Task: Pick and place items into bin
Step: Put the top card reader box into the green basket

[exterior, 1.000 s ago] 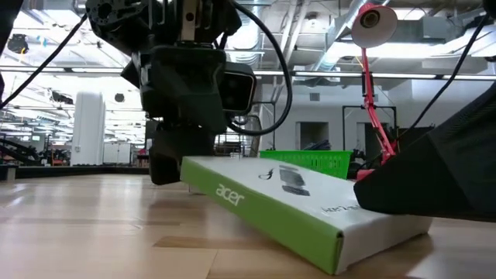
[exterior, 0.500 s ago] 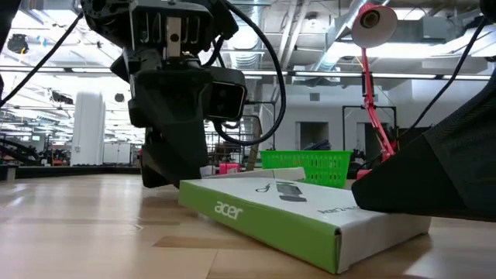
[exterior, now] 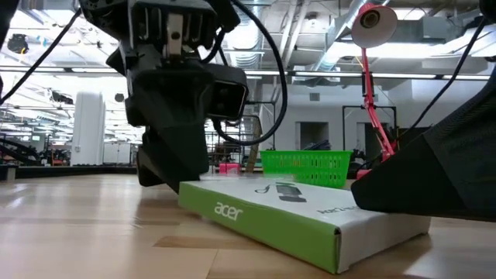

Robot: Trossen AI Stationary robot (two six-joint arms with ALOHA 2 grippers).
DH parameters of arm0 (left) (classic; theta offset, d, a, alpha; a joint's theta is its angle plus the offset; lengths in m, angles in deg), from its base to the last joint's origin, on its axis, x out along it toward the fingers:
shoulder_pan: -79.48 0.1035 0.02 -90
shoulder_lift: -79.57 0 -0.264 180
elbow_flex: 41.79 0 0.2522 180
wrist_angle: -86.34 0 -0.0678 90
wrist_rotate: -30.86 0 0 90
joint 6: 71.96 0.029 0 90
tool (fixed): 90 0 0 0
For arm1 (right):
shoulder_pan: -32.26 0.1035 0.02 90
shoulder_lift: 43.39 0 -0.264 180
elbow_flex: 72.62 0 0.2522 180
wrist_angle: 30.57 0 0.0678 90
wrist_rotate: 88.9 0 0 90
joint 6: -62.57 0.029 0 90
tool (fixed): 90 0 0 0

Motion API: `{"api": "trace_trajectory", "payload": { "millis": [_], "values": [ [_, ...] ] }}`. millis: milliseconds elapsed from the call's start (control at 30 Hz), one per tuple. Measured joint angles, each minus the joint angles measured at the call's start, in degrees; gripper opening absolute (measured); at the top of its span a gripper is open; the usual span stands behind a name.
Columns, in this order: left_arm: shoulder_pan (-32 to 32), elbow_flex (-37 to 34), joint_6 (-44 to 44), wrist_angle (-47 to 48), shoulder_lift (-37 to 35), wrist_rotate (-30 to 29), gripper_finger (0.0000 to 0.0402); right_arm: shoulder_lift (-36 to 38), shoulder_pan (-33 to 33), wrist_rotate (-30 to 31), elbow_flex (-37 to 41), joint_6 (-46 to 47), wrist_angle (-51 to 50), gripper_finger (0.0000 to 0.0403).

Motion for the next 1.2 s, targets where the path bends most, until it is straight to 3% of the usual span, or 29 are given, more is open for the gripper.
{"api": "trace_trajectory", "payload": {
  "millis": [367,1200],
  "values": [
    [-0.7,2.4,0.2,-1.3,3.5,0.8,0.0144,0.0,-0.2,0.2,0.0,-0.4,0.2,0.0000],
    [-0.5,4.1,-1.1,0.3,4.0,3.5,0.0144,-0.5,1.3,1.5,0.6,-2.6,2.5,0.0000]
  ]
}}
